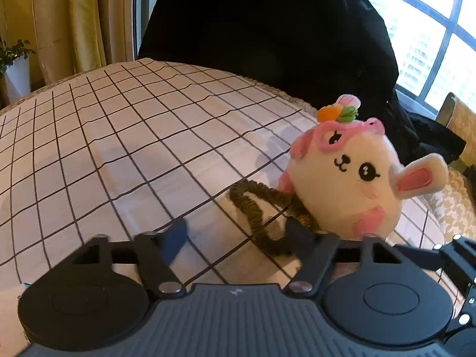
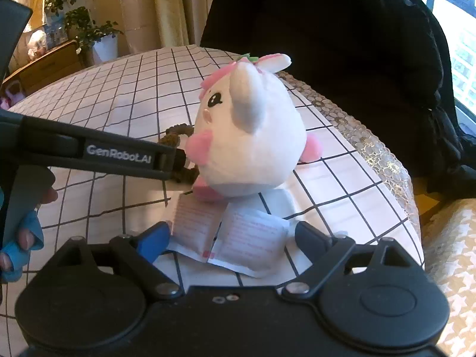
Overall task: Organize soft objects
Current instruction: 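Grasp the brown bead strap with the left gripper while the right gripper grasps the paper tag, then carry the bead strap with the left gripper while the right gripper carries the paper tag to the tin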
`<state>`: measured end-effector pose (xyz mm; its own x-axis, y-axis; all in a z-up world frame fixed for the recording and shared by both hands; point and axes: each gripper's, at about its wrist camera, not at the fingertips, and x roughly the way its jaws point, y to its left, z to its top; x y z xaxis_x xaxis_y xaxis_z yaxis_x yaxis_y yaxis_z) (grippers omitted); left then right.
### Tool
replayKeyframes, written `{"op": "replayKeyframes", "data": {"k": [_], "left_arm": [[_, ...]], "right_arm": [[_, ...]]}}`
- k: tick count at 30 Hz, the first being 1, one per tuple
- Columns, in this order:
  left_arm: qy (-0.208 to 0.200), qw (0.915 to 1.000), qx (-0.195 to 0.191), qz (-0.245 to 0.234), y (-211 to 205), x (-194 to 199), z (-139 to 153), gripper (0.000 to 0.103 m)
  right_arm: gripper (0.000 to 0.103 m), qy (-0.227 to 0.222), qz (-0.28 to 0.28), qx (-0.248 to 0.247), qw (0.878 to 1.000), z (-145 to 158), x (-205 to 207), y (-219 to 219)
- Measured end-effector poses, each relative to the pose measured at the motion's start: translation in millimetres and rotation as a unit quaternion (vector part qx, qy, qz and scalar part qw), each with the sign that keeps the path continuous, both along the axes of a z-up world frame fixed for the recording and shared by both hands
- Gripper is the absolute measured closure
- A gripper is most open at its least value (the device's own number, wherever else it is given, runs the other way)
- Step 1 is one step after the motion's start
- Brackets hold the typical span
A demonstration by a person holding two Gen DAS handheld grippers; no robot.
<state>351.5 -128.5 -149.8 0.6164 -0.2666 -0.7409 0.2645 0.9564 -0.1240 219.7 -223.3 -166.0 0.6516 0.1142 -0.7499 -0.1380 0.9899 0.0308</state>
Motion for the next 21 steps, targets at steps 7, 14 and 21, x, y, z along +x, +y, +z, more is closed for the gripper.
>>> {"op": "replayKeyframes", "data": {"k": [7,14,21], "left_arm": [[-0.003,0.9999,-0.006,0.008,1.0,1.8,-0.7,0.071],[0.006,0.9996,-0.024,0.010,3.2,1.9,0.7,0.093],[0.010,0.9985,-0.045,0.028,17.1,-2.9,5.3,0.095]], "right_arm": [[0.030,-0.009,-0.001,0.002,1.000,1.9,-4.1,4.7],[0.059,-0.012,0.007,0.006,1.000,6.5,-6.5,8.3],[0.065,-0.006,-0.001,0.033,0.999,8.2,-8.3,-4.0]]}}
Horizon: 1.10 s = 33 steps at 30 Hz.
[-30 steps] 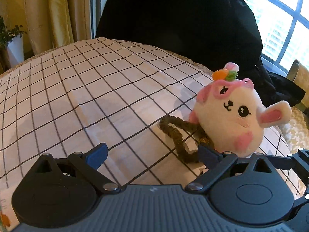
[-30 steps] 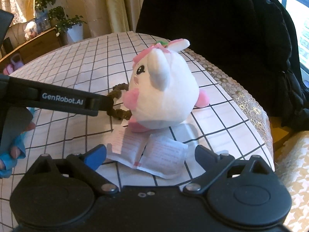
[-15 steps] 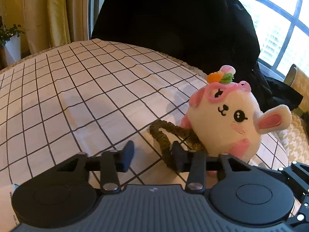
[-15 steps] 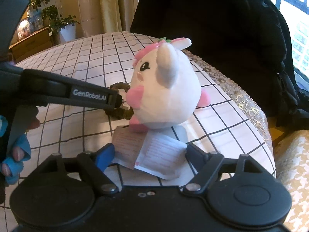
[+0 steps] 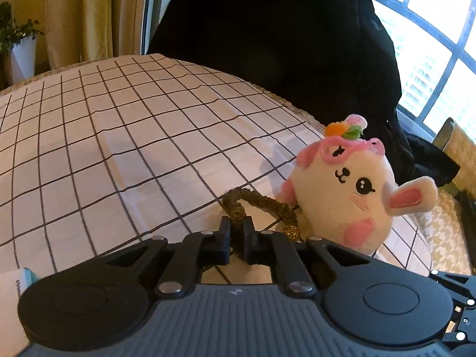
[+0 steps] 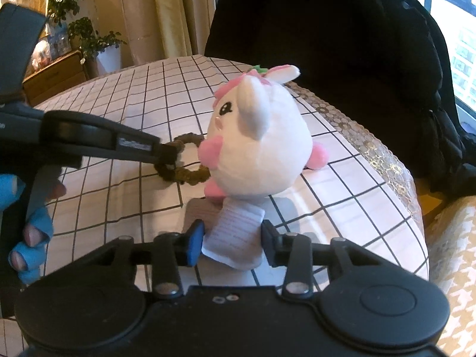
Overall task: Organize soft objects
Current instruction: 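Carry the bead strap with the left gripper while the right gripper carries the paper tag to the tin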
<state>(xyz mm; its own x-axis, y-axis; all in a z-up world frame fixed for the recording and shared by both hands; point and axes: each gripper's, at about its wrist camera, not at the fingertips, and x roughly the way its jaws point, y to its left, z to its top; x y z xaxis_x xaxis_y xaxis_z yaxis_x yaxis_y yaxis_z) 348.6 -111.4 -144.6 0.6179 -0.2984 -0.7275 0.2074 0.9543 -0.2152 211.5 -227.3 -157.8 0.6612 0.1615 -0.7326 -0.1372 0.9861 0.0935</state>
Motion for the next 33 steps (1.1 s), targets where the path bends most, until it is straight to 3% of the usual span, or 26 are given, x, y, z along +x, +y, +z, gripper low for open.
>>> {"op": "replayKeyframes", "data": {"k": [7,15,25,33], "left_arm": [[0.000,0.9998,-0.017,0.010,20.7,-18.9,17.5,0.096],[-0.001,0.9993,-0.035,0.015,45.4,-55.9,48.3,0.096],[-0.010,0.9982,-0.054,0.024,88.1,-112.5,94.2,0.096],[-0.017,0.9982,-0.043,0.039,127.1,-158.1,127.2,0.096]], "right_arm": [[0.066,0.008,0.002,0.036,0.999,9.9,-13.8,-11.7],[0.067,-0.014,0.036,0.047,0.998,45.4,-49.5,-8.4],[0.067,-0.026,0.083,0.066,0.994,86.0,-87.3,15.6],[0.067,-0.040,0.133,0.064,0.988,117.3,-112.5,51.4]]}}
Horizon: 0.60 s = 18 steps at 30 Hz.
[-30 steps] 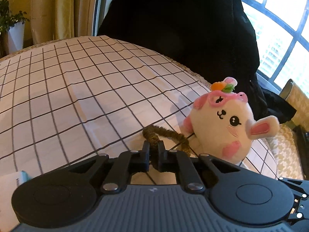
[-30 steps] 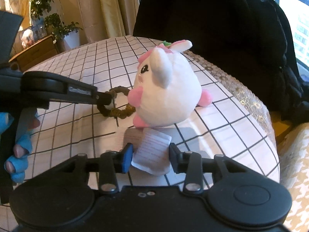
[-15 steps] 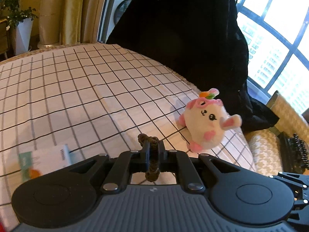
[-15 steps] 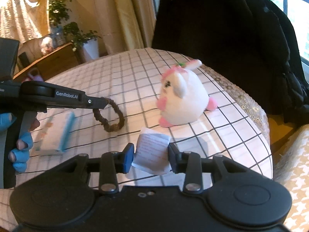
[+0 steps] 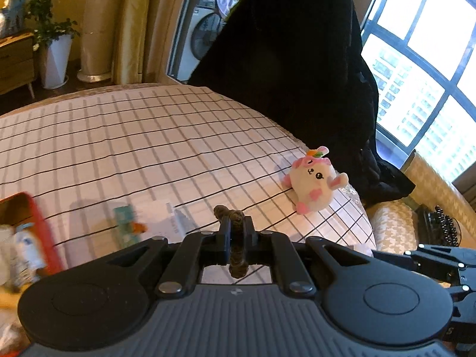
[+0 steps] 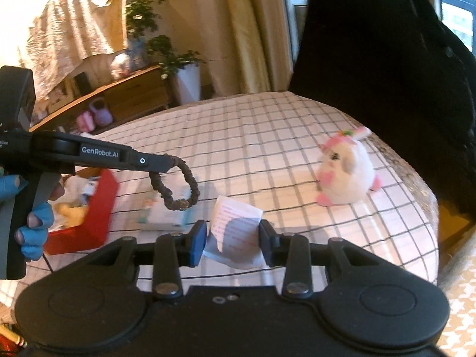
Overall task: Organize soft objects
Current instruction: 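Carry the bead strap with the left gripper while the right gripper carries the paper tag to the tin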
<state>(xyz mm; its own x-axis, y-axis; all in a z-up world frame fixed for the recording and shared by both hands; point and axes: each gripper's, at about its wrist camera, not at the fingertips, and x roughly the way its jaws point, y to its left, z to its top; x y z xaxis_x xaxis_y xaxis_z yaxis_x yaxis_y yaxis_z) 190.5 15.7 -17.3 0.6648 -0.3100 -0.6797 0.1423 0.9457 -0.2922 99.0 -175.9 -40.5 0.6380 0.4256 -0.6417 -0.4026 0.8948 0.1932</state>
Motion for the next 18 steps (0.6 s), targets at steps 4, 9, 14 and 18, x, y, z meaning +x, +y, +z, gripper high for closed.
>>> {"op": "replayKeyframes", "data": {"k": [4,9,14,18], "left_arm": [[-0.004,0.9999,0.001,0.011,21.4,-21.3,13.3,0.096],[-0.014,0.9995,0.011,0.027,48.9,-48.2,29.2,0.096],[-0.018,0.9981,0.023,0.053,78.5,-68.6,40.5,0.095],[-0.022,0.9969,0.021,0.072,104.5,-82.0,48.1,0.095]], "right_arm": [[0.067,-0.016,0.023,0.001,1.000,14.5,-9.8,18.5],[0.067,-0.032,0.050,0.000,0.998,28.2,-20.4,43.2],[0.067,-0.040,0.081,-0.005,0.996,36.7,-26.3,74.3],[0.067,-0.046,0.105,-0.003,0.993,45.3,-30.3,98.9]]}}
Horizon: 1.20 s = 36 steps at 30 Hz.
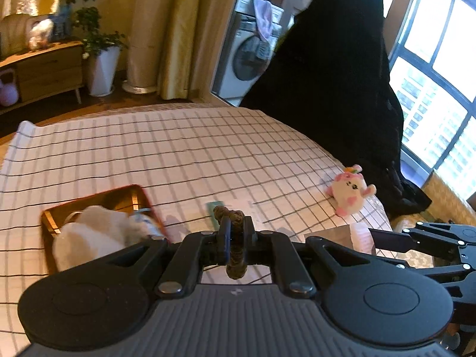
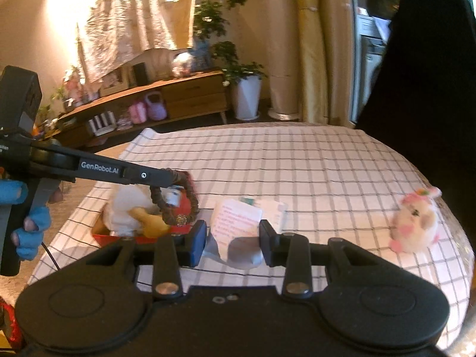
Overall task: Organize soft objects
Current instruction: 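Carry the bead strap with the left gripper while the right gripper carries the paper tag to the tin, then lower the strap and tag into the tin and open both grippers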
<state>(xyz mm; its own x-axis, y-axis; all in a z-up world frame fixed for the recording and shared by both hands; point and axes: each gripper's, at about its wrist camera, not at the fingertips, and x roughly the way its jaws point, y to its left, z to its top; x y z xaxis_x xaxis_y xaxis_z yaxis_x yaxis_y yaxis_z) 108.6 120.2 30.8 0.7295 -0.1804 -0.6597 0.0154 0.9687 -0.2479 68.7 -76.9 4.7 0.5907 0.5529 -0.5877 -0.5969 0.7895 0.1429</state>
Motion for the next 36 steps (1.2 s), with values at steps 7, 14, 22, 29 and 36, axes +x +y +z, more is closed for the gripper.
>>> {"op": "replayKeyframes", "data": {"k": [7,14,22,29,36], "left_arm": [[-0.007,0.9994,0.011,0.031,43.6,-23.4,12.3,0.095],[-0.006,0.9980,0.024,0.059,84.7,-39.3,16.0,0.095],[-0.011,0.9948,0.037,0.095,129.2,-44.8,19.1,0.095],[-0.010,0.9938,0.037,0.105,146.6,-27.2,8.6,0.095],[-0.022,0.9940,0.011,0.107,152.6,1.5,2.3,0.095]], "right_arm": [[0.067,-0.008,0.039,-0.001,0.999,8.5,0.0,45.9],[0.067,-0.005,0.076,-0.006,0.997,9.6,-1.1,91.3],[0.066,-0.002,0.102,-0.022,0.994,1.2,2.7,136.5],[0.066,-0.002,0.101,-0.050,0.994,-16.9,21.6,165.6],[0.066,0.017,0.088,-0.065,0.994,-37.9,44.9,181.3]]}}
